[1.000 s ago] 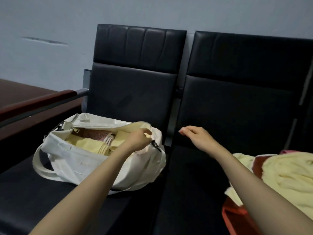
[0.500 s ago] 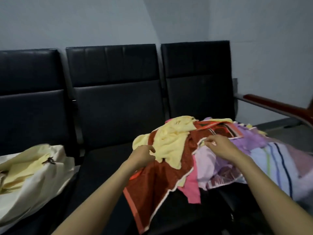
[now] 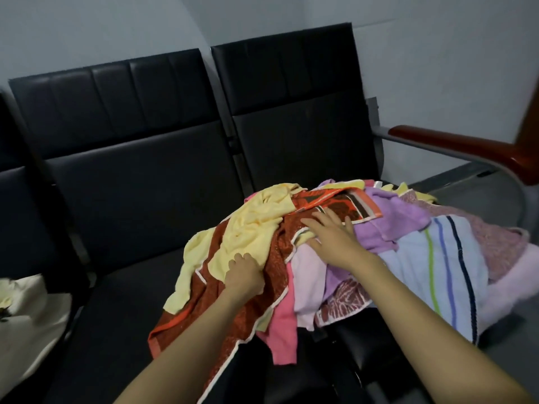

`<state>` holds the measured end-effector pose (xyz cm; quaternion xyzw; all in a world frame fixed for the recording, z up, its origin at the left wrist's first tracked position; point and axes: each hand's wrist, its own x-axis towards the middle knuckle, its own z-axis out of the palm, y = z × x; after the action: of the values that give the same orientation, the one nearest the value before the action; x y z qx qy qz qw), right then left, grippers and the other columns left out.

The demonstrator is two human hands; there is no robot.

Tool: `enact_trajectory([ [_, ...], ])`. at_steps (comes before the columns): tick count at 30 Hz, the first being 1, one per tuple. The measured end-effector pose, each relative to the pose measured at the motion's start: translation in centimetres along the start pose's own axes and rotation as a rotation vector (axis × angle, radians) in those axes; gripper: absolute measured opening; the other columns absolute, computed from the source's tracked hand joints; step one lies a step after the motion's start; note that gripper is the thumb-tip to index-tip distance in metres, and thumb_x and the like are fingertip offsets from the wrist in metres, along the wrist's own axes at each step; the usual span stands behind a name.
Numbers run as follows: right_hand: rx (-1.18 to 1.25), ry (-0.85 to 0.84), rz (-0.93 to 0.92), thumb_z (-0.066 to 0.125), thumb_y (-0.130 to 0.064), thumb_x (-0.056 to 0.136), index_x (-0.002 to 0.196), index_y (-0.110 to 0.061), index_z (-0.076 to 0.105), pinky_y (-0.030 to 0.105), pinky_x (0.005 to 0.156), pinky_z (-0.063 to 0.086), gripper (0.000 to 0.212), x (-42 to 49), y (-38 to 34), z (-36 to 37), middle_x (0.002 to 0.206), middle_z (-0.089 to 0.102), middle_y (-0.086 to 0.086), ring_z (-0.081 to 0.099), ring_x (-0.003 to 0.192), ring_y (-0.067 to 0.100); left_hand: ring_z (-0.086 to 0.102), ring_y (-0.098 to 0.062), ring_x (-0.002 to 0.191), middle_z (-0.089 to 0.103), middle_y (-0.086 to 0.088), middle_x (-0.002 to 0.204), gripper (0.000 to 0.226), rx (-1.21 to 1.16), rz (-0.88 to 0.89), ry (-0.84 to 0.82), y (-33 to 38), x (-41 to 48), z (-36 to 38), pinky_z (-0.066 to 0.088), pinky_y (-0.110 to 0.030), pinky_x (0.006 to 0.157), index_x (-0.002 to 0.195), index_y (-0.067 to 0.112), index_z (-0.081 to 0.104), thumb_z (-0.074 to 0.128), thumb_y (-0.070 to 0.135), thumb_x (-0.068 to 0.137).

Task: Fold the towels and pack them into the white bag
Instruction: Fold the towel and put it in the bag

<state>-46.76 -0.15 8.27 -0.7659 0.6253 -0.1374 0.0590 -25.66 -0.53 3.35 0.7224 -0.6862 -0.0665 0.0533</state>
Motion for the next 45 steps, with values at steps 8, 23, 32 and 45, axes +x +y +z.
enact_trajectory([
  [8, -0.114, -0.162, 0.086, 0.035, -0.016, 0.098, 0.153, -0.018, 0.016, 0.063, 0.114, -0.004, 0.058, 0.3, -4.4, 1.2, 0.160, 0.011, 0.009, 0.000, 0.148, 0.032, 0.050, -0.005, 0.077, 0.052, 0.009, 0.087, 0.006, -0.553, 0.152, 0.200, -3.4, -5.1, -5.2, 0.039, -0.012, 0.062, 0.097, 0.016, 0.043, 0.046, 0.020, 0.100],
  [23, 0.305, -0.323, -0.361, 0.052, -0.023, 0.094, 0.087, -0.015, 0.058, 0.029, 0.067, 0.041, 0.013, -7.2, -20.0, 7.7, 0.082, 0.059, -0.001, 0.056, 0.082, 0.019, 0.055, -0.004, 0.073, 0.060, 0.003, 0.081, 0.010, -0.712, 0.026, 0.436, -18.6, -16.2, -7.3, 0.041, -0.012, 0.059, 0.095, 0.014, 0.051, 0.054, 0.023, 0.097],
  [32, 0.164, -0.092, -0.227, 0.055, -0.033, 0.094, 0.111, -0.016, 0.063, 0.034, 0.082, 0.047, 0.025, -4.6, -20.2, 9.1, 0.107, 0.059, 0.002, 0.056, 0.101, 0.021, 0.053, -0.014, 0.082, 0.050, 0.006, 0.089, 0.008, -0.406, -0.122, 0.353, -24.0, -15.8, -3.7, 0.040, -0.024, 0.066, 0.089, 0.019, 0.055, 0.063, 0.022, 0.089],
  [45, 0.178, -0.278, -0.308, 0.061, -0.027, 0.090, 0.091, -0.020, 0.053, 0.032, 0.076, 0.040, 0.010, -4.3, -17.8, 6.5, 0.097, 0.057, 0.001, 0.051, 0.093, 0.018, 0.060, -0.012, 0.087, 0.064, 0.005, 0.093, 0.020, -0.384, 0.022, 0.136, -21.5, -14.8, -4.0, 0.046, -0.024, 0.071, 0.100, 0.020, 0.066, 0.063, 0.036, 0.089],
])
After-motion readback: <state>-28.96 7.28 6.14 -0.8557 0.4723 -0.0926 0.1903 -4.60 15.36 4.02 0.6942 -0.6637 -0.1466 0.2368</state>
